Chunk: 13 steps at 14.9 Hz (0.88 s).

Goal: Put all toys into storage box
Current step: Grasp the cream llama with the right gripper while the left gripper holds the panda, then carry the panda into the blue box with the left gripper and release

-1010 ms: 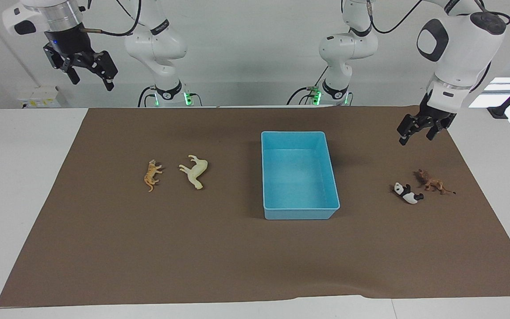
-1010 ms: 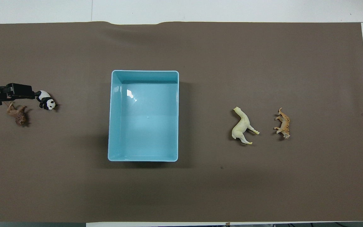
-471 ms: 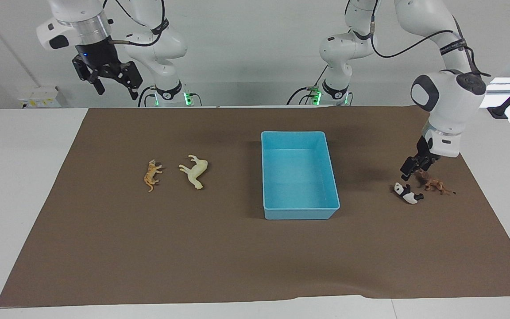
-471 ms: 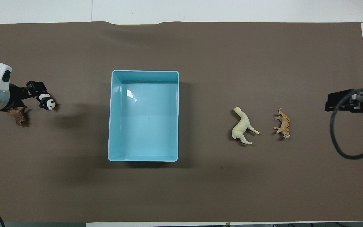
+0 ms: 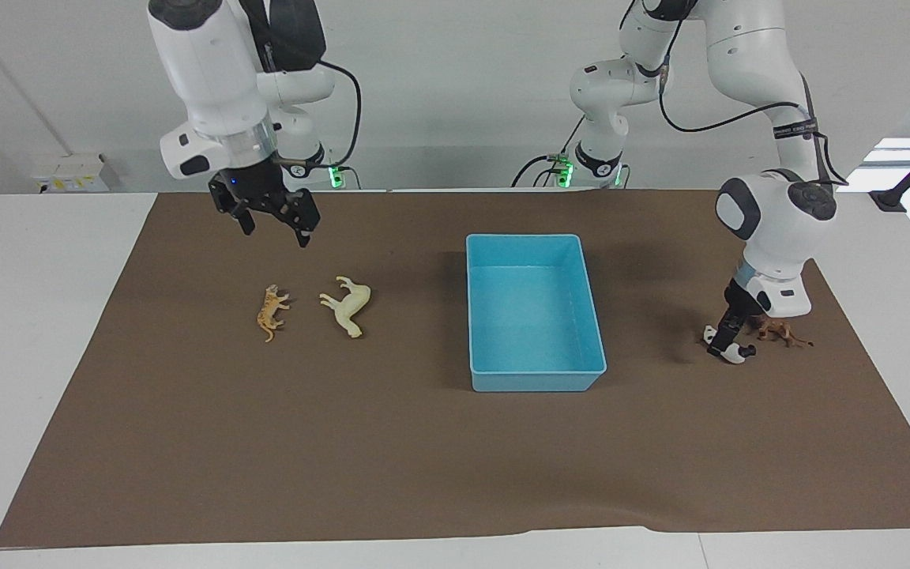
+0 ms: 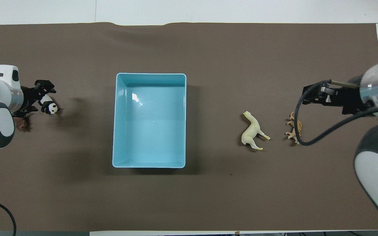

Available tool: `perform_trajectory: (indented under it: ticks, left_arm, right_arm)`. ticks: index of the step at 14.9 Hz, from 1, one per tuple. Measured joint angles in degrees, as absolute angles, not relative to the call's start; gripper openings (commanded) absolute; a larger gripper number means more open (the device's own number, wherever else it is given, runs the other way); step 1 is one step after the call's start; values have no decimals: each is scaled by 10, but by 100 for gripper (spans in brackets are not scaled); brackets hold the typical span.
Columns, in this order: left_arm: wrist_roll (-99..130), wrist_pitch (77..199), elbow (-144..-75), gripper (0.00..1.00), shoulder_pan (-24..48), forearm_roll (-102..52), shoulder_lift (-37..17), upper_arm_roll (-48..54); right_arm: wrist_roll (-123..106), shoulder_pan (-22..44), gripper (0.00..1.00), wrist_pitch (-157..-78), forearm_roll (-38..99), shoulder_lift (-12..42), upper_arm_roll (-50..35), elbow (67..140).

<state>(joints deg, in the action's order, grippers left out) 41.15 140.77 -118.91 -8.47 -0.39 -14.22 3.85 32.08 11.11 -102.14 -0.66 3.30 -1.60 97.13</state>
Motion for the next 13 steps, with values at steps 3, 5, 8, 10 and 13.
perform_trajectory:
  ticks: [3,5,8,10,13]
  left_arm:
    - [420,1408,-1189,100,-84,-4,-152,40]
    - [421,1408,-1190,98,-85,-4,-152,40]
    - [422,1408,-1197,64,-85,-4,-152,38]
    - [422,1408,-1199,21,-85,-4,-152,38]
    - [422,1408,-1199,0,-86,-4,-152,37]
  right_arm:
    - [400,147,100,-1117,-6,94,-16,1004]
    - [442,172,100,-1202,-6,111,-17,1063]
    - [476,176,100,-1267,-6,97,-16,1154]
    - [487,181,100,-1284,-6,78,-16,1191]
    - [491,185,100,-1354,-6,52,-16,1262]
